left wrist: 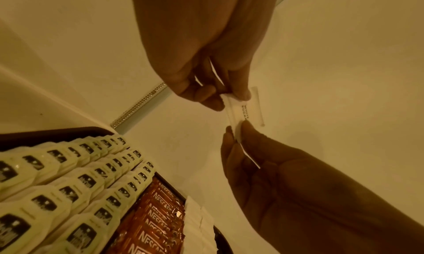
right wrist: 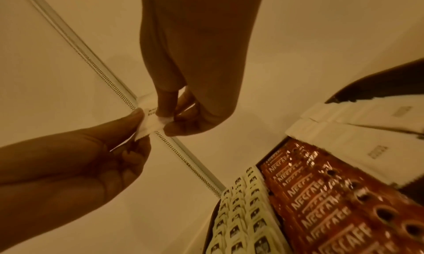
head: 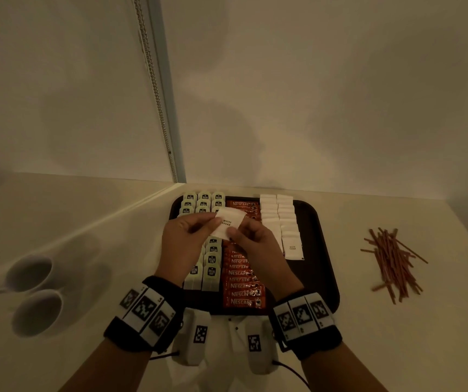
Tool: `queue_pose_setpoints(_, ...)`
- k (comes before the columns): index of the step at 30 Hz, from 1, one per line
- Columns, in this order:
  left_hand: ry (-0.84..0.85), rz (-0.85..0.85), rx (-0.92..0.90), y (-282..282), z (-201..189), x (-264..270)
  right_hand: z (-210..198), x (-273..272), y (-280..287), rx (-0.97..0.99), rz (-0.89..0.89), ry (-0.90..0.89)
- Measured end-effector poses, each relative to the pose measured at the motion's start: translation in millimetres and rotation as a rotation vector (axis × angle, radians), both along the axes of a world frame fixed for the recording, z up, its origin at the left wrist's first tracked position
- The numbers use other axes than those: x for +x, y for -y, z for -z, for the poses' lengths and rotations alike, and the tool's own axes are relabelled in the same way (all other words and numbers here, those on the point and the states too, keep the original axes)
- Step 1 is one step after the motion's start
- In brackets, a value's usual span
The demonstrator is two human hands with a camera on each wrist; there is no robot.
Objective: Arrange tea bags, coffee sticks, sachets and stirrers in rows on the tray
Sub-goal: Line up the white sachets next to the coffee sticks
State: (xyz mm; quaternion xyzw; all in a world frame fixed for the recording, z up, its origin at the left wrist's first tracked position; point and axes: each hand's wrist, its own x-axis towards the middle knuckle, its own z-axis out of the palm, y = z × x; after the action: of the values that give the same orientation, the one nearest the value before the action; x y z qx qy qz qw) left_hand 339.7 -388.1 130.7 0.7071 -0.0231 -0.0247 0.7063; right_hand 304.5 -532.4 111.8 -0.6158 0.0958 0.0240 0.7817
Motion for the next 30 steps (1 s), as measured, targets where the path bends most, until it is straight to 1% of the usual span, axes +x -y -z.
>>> queue_pose_setpoints(3,-0.020,0.050,0.083,0,1,-3,2,-6,15,-0.027,0.041,-0.037)
queue_pose_setpoints(6,-0.052,0.126,0.172,-17,0,-11,11,-11,52,-0.105,0.131,-0.066)
queue_pose_setpoints(8,-0.091,0.193,0.216,-37,3,-20,24,-14,81,-0.211,0.222,-0.103)
queue_pose_setpoints(11,-0.163,0.218,0.280,-72,17,-36,54,-18,120,-0.442,0.327,-0.213)
queue_pose_setpoints(13,-0.218,0.199,0.334,-94,29,-46,74,-22,137,-0.564,0.338,-0.308)
queue_pose_setpoints(15,-0.282,0.168,0.370,-116,41,-57,93,-23,148,-0.657,0.312,-0.406)
queue_pose_setpoints(18,-0.368,0.124,0.411,-148,63,-72,110,-22,155,-0.758,0.267,-0.497)
queue_pose_setpoints(22,-0.487,0.075,0.455,-184,88,-90,120,-17,154,-0.853,0.268,-0.540)
queue_pose_setpoints(26,-0.576,-0.005,0.442,-200,96,-103,121,-12,149,-0.879,0.330,-0.573)
queue_pose_setpoints(30,-0.625,-0.022,0.422,-202,93,-106,116,-9,142,-0.970,0.347,-0.596)
